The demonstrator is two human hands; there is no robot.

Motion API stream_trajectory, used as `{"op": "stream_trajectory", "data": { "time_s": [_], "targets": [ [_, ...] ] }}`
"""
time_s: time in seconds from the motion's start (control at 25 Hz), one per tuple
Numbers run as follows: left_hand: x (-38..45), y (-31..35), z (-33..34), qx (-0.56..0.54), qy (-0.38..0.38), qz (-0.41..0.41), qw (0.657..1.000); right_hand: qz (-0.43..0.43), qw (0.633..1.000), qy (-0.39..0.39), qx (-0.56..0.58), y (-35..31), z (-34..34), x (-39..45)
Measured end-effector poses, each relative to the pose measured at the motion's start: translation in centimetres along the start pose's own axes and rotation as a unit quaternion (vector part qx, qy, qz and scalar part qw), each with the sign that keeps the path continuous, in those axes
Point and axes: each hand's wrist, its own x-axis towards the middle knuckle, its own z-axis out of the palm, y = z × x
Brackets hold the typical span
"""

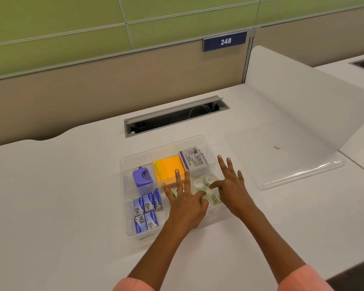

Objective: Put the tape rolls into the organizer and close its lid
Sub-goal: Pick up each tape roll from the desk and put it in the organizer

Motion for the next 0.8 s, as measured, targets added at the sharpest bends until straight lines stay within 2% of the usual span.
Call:
{"op": "stream_trajectory", "data": {
  "time_s": [0.48,0.8],
  "targets": [
    [-0.1,0.1,0.2,-0.012,0.011,-0.003,1.0,0.004,1.0,-0.008,-0.014,0.2,-0.1,-0.2],
    [-0.3,0.1,0.4,-0.028,0.011,-0.008,1.0,-0.013,1.0,0.026,-0.009,0.5,0.7,0.0]
  ]
}}
